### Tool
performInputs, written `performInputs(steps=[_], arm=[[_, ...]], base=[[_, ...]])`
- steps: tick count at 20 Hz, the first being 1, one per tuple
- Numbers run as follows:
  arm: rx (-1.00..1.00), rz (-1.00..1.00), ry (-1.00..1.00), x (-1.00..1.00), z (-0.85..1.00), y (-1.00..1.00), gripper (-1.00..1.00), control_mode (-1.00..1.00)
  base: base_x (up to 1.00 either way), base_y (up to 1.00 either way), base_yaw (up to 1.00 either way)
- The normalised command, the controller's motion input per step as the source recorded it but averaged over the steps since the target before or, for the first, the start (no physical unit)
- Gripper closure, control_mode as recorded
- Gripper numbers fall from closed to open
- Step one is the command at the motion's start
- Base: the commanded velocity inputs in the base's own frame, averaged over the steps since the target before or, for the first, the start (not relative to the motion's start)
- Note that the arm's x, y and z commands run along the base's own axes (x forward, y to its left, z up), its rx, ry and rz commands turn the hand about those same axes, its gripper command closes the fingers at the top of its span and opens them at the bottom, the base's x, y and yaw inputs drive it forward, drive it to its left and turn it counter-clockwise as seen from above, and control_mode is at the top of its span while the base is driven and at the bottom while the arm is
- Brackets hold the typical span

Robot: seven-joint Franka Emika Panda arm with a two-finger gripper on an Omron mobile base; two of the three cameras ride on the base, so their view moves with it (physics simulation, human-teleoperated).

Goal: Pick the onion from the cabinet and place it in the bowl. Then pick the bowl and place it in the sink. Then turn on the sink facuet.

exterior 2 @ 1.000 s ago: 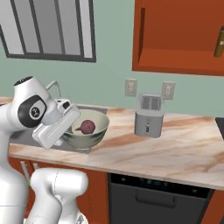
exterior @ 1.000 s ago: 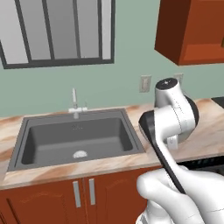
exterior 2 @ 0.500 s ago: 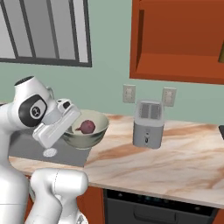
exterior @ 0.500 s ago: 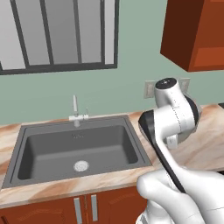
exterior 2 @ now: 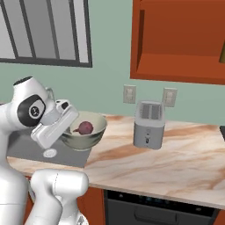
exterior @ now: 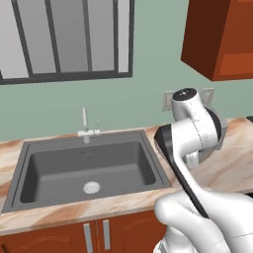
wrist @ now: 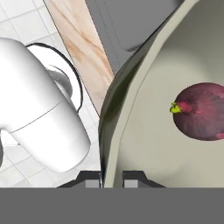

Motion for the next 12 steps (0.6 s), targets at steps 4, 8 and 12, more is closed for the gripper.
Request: performInputs(steps=[4,8,12], arm=[[0.0,0.28,0.0,0.3,-0.28,0.66,1.0,-1.0],[0.0,0.45,0.0,0.63,-0.42,0.77,1.0,-1.0],[0.03,0.6,0.0,0.76,-0.54,0.59,1.0,-1.0]], base=[[0.0,0.0,0.0],[0.0,0.0,0.0],[0.0,0.0,0.0]])
